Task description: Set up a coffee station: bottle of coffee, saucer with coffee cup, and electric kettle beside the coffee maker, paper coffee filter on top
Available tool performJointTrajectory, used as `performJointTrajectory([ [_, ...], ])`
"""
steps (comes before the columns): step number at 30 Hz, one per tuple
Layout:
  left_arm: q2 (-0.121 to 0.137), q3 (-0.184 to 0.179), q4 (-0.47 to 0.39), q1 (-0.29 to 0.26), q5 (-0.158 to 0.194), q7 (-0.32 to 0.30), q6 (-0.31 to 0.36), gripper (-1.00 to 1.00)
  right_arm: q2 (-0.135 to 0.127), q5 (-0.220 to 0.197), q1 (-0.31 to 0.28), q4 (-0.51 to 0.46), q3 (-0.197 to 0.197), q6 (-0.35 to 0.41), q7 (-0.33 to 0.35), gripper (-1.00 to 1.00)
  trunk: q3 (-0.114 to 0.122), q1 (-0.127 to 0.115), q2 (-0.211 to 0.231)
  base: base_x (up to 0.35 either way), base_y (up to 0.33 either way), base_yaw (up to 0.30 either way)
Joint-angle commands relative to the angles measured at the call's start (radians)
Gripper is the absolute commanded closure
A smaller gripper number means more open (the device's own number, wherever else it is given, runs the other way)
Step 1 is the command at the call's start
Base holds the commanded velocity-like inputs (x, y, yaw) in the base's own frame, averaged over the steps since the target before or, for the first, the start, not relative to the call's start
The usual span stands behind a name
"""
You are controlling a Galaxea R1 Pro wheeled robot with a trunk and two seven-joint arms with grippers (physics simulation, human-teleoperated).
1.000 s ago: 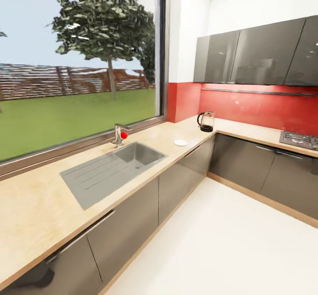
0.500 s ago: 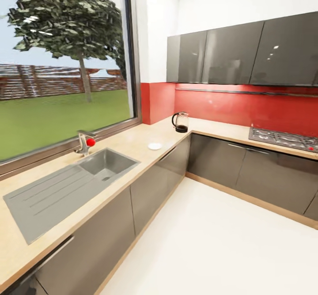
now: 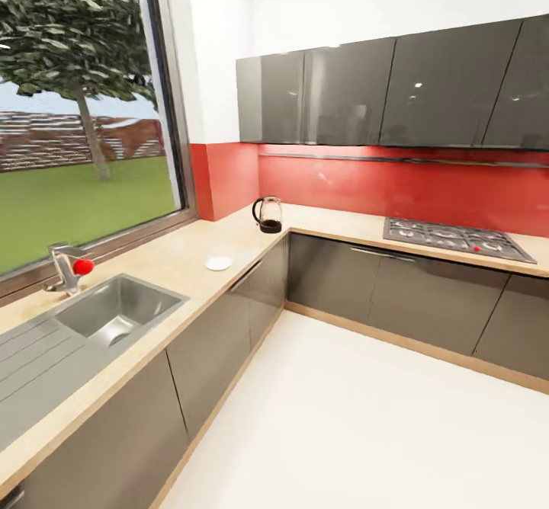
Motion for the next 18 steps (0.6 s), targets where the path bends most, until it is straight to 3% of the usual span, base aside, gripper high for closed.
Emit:
performJointTrajectory([
  [1, 0.000, 0.001, -0.002, 0.001, 0.003, 0.002, -0.002, -1.00, 0.000, 0.009, -0.001, 0.001, -0.009, -0.003, 0.004, -1.00, -0.001, 0.001, -0.002, 0.282, -0.209, -0.300],
  [7, 0.000, 0.001, -0.002, 0.001, 0.005, 0.001, -0.002, -1.00, 0.000, 0.009, -0.001, 0.001, -0.009, -0.003, 0.004, -1.00, -0.001, 0.001, -0.002, 0.282, -0.212, -0.276],
  [18, 0.001, 0.001, -0.002, 0.001, 0.005, 0.002, -0.002, -1.00, 0.009, 0.012, -0.001, -0.009, -0.006, -0.003, 0.008, -1.00, -0.001, 0.001, -0.002, 0.282, -0.212, -0.024],
])
